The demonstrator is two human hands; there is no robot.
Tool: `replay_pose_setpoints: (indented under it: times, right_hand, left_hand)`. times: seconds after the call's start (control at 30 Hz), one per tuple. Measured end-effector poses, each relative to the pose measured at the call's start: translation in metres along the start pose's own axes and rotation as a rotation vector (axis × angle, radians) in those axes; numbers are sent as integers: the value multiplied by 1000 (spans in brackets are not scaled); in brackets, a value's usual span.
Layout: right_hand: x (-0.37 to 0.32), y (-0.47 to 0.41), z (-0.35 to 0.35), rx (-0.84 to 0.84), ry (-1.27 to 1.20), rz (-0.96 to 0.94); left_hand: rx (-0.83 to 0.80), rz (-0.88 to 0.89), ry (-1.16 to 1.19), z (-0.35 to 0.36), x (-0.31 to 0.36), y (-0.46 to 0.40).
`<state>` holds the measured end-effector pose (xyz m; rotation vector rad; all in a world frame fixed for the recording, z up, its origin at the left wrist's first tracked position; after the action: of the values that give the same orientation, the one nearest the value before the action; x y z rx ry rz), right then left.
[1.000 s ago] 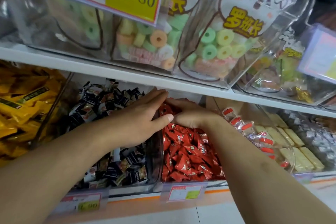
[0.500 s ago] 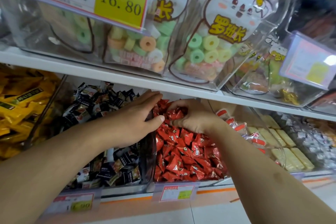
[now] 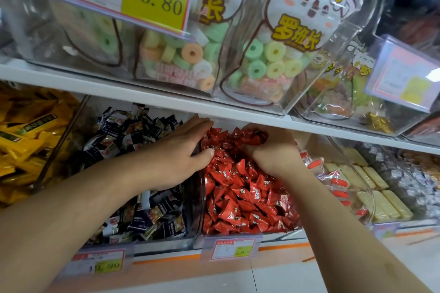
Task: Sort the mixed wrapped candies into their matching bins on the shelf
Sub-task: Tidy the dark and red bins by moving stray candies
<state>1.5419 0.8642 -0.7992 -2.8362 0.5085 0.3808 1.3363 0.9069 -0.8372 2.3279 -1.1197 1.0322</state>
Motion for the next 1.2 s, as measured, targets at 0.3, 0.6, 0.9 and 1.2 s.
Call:
replay_pose_setpoints:
  times: [0.3,0.6,0.9,1.2]
  right_hand:
    - [6,4,-7,53,-114,19]
    - [8,4,18,-184,-15,74]
    - [-12,10,3,-161,-228,-23]
    - [-45,-4,9,-258,-37,-143]
  left_hand:
    - [-15,-10,-31,2,-5,-4]
    - [-5,-6,-34,1,-4,-5]
    - [47,-24,-56,-7,7,9]
    - [15,-20,-18,4,17,27]
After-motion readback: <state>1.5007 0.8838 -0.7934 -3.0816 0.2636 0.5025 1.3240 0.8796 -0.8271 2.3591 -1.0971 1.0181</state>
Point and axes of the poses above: each hand's wrist, its own y-axis away from the middle knuckle, its own z-axis out of the palm, x = y × z, the point moved 9 cm from there along -y, towards the middle knuckle, and after that the axes turned 4 degrees about y, right-handed, at the moved point
